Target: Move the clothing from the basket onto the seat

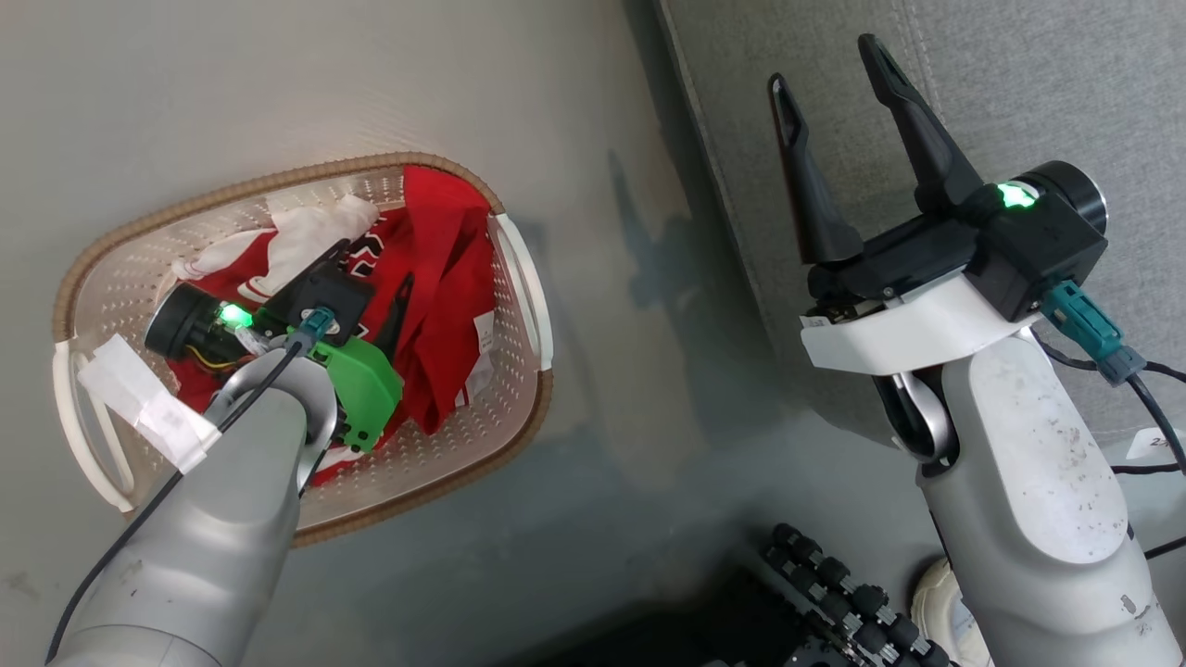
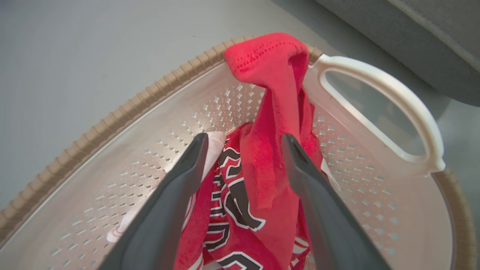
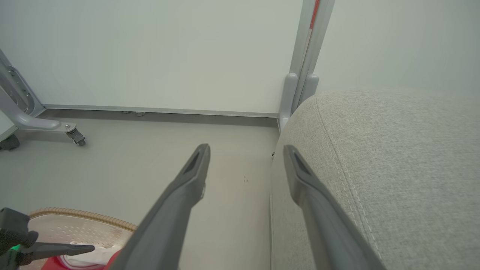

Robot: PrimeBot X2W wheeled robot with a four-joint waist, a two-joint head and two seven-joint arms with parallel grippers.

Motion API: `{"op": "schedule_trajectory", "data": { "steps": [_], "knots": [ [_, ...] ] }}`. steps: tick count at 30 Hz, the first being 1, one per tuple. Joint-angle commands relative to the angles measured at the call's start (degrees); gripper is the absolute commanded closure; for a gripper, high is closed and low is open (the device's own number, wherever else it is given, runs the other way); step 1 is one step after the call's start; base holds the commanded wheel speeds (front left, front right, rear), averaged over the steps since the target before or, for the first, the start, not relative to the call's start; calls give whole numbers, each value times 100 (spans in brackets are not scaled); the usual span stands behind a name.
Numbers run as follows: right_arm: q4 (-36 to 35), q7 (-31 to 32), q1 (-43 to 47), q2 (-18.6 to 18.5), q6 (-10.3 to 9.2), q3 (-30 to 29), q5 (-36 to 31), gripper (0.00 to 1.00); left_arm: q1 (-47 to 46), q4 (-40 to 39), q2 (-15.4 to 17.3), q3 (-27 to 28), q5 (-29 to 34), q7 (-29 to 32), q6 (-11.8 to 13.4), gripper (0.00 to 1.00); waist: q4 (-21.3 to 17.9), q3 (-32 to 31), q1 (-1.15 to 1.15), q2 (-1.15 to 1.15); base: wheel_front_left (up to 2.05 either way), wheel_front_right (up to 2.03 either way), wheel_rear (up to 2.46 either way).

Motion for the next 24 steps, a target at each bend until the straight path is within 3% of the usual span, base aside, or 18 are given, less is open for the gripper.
{"op": "schedule_trajectory", "data": {
  "steps": [1,24],
  "knots": [
    [-32,-26,-83,-12,-2,1,-33,0,-152,64,58,-40,-39,-6,-22,0,-57,270,-1,0,0,0,0],
    [-194,-26,-140,-13,-2,-80,-88,0,-1030,1396,-241,-1249,-453,33,-22,0,59,1031,-1,0,0,0,0]
  ]
}}
